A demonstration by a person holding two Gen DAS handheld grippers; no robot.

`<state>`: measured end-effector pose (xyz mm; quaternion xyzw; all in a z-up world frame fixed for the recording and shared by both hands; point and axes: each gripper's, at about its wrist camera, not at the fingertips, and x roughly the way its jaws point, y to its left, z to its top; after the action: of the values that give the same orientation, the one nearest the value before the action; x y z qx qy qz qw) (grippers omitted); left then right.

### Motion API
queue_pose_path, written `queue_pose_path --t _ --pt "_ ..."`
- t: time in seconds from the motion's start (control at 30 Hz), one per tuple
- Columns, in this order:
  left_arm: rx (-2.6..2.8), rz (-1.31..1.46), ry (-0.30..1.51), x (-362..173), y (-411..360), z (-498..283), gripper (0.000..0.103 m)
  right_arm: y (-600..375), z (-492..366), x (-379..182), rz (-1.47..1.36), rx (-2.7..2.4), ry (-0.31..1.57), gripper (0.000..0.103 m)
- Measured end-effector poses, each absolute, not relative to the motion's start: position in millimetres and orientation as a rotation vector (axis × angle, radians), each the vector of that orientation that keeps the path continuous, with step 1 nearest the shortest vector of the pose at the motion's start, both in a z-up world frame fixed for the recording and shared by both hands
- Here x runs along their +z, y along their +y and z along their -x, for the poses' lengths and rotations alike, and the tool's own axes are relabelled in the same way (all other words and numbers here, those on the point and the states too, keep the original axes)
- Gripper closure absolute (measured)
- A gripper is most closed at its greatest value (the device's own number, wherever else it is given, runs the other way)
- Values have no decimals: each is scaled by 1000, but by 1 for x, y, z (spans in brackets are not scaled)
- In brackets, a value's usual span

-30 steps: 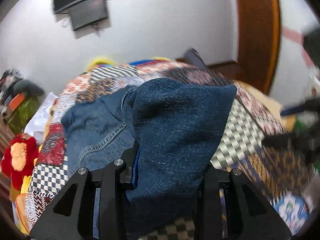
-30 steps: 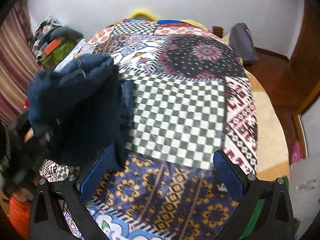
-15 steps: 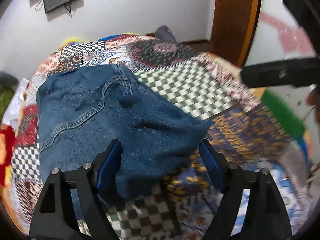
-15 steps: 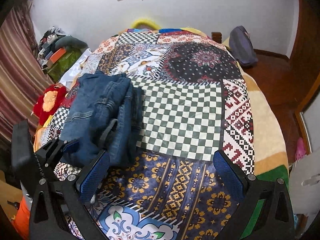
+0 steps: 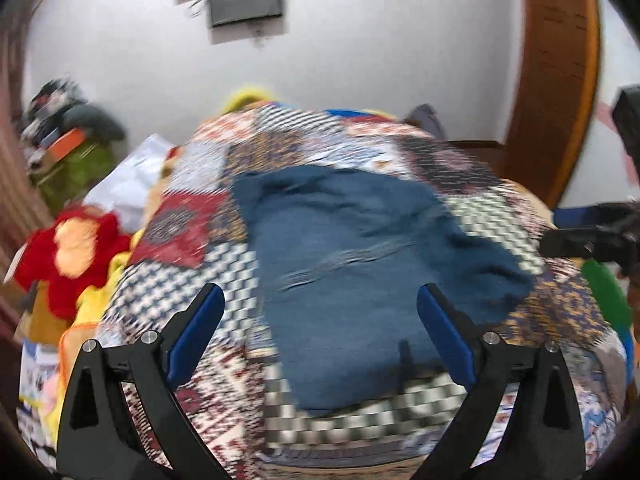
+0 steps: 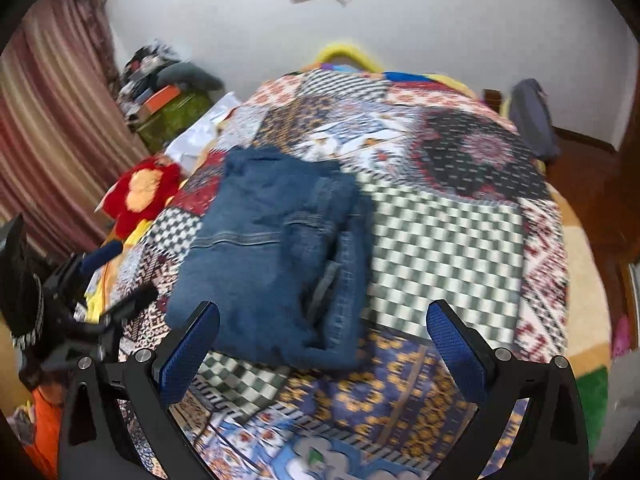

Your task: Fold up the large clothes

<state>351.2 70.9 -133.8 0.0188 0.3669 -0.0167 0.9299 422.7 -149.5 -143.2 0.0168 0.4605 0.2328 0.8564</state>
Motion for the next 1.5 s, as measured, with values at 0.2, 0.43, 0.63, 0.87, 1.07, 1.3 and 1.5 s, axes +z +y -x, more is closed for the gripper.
queue_pose_path --t 0.2,0.43,0.63,0.87,1.07,1.3,1.5 --pt "-27 133 888 -172 114 -369 6 -99 -441 -173 31 566 1035 0" --pt "-51 198 971 -222 119 -376 0 -82 -492 -217 129 508 1144 0" --pt "-66 117 943 -230 110 -373 0 -114 -524 -234 98 544 1187 0" --pt "-74 124 955 -232 111 -374 0 -141 -506 -213 179 469 1089 2" --pt "-37 137 957 -231 114 -371 0 -161 -489 -204 406 184 979 5" --pt "-16 171 965 -219 109 -365 0 -180 -463 -173 48 396 1040 9" --pt "-33 39 942 -206 89 -351 0 -125 -441 -180 86 544 1046 9"
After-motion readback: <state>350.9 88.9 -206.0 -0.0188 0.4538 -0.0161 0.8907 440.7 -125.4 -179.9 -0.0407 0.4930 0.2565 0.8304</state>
